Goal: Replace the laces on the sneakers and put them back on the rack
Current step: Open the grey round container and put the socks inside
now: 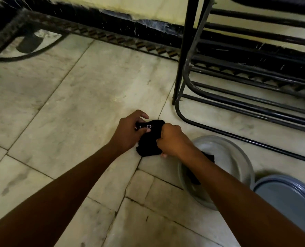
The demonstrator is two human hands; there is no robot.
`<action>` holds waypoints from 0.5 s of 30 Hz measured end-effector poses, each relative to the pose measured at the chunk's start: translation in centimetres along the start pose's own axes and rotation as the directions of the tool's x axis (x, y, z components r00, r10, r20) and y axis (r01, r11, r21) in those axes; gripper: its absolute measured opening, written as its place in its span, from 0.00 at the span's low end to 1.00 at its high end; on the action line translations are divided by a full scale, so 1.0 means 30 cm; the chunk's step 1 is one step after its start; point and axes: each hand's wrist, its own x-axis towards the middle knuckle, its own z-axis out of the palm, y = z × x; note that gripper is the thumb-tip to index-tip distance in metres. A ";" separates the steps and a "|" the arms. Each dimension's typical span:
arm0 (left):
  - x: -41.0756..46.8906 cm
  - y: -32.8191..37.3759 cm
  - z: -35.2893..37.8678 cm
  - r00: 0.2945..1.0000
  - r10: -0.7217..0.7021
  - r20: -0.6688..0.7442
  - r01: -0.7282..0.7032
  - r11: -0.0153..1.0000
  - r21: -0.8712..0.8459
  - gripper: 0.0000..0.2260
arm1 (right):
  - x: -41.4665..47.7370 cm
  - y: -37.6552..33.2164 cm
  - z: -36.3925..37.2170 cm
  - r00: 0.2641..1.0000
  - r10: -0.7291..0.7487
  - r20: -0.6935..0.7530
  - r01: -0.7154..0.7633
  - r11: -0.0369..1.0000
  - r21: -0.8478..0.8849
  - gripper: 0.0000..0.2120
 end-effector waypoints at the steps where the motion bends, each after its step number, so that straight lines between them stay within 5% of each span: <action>1: 0.010 0.005 0.011 1.000 0.009 -0.014 -0.010 1.000 -0.006 0.15 | 0.000 -0.003 -0.003 1.000 0.005 -0.008 -0.005 1.000 -0.006 0.13; 5: 0.044 0.020 0.060 0.998 0.032 -0.049 -0.030 0.999 0.025 0.13 | 0.010 0.007 -0.014 0.997 -0.015 -0.081 0.008 0.997 -0.081 0.22; 11: 0.033 -0.016 0.085 0.984 0.145 -0.107 -0.119 0.970 0.212 0.17 | 0.011 0.028 0.004 0.989 -0.092 -0.115 0.072 0.983 -0.168 0.10; 15: -0.056 -0.004 0.059 0.931 0.308 -0.198 -0.244 0.925 0.292 0.13 | 0.003 0.046 0.022 0.961 -0.220 -0.170 0.154 0.930 -0.333 0.11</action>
